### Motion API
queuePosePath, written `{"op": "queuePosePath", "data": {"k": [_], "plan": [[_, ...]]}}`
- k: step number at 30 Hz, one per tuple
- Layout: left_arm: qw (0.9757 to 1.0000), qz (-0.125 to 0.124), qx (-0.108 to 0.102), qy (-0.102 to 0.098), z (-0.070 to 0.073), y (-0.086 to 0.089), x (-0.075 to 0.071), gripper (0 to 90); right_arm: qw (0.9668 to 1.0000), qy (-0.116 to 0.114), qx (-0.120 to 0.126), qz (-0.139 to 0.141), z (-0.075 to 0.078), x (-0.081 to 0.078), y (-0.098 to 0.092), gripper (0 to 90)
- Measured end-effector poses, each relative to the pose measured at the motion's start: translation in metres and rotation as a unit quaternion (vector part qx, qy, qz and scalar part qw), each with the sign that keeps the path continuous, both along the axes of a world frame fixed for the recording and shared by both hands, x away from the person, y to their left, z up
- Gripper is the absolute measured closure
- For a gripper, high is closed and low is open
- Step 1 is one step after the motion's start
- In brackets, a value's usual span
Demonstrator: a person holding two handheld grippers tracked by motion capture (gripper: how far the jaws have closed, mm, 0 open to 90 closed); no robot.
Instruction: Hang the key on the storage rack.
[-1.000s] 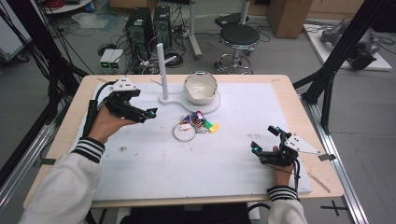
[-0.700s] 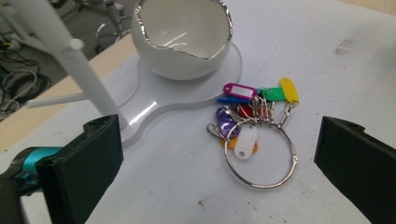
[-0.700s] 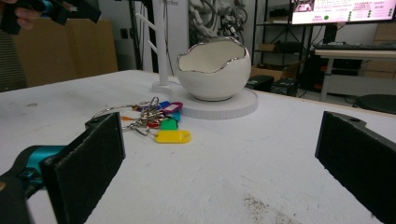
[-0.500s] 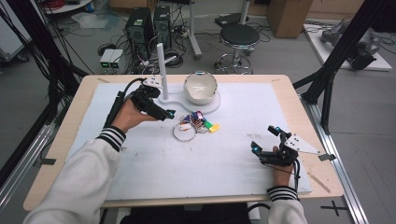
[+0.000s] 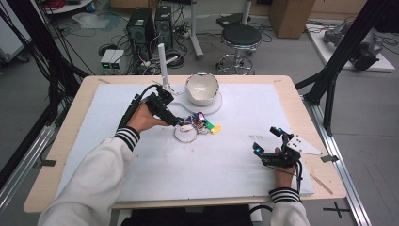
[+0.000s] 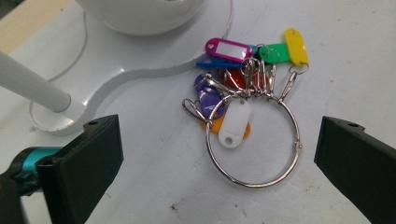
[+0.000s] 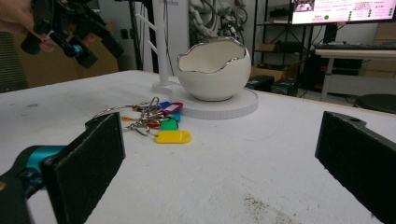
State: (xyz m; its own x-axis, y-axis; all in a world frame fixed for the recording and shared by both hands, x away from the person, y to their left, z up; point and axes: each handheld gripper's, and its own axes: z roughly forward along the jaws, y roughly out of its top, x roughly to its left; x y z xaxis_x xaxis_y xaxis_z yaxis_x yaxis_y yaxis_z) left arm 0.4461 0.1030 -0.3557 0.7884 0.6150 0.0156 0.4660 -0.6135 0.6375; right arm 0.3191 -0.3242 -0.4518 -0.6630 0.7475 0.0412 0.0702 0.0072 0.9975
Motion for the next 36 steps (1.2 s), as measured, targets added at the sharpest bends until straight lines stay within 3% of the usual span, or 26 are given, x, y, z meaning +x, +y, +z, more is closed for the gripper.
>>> {"op": "queuePosePath", "data": {"k": [4, 14, 21, 24, 30, 32, 36], "plan": [[0.9992, 0.012, 0.027, 0.025, -0.011, -0.006, 0.006, 1.7, 1.0, -0.003, 0.0, -0.001, 0.0, 0.0, 0.0, 1.0], [0.9971, 0.021, 0.055, 0.048, -0.023, -0.017, 0.012, 1.9, 1.0, 0.001, 0.002, 0.001, 0.0, 0.0, 0.0, 1.0], [0.9924, 0.038, 0.079, 0.086, -0.031, -0.019, 0.017, 2.5, 1.0, 0.0, 0.002, 0.0, 0.0, 0.0, 0.0, 1.0], [0.9891, 0.044, 0.093, 0.105, -0.035, -0.02, 0.018, 2.5, 1.0, -0.001, 0.002, 0.0, 0.0, 0.0, 0.0, 1.0], [0.9865, 0.049, 0.098, 0.122, -0.04, -0.024, 0.018, 2.6, 1.0, -0.003, 0.001, 0.0, 0.0, 0.001, 0.0, 1.0], [0.9842, 0.049, 0.108, 0.131, -0.042, -0.026, 0.017, 2.8, 1.0, -0.001, 0.002, 0.0, 0.0, 0.0, 0.0, 1.0], [0.9833, 0.049, 0.114, 0.134, -0.043, -0.027, 0.017, 8.5, 1.0, -0.003, 0.001, 0.0, 0.0, 0.001, 0.0, 1.0]]}}
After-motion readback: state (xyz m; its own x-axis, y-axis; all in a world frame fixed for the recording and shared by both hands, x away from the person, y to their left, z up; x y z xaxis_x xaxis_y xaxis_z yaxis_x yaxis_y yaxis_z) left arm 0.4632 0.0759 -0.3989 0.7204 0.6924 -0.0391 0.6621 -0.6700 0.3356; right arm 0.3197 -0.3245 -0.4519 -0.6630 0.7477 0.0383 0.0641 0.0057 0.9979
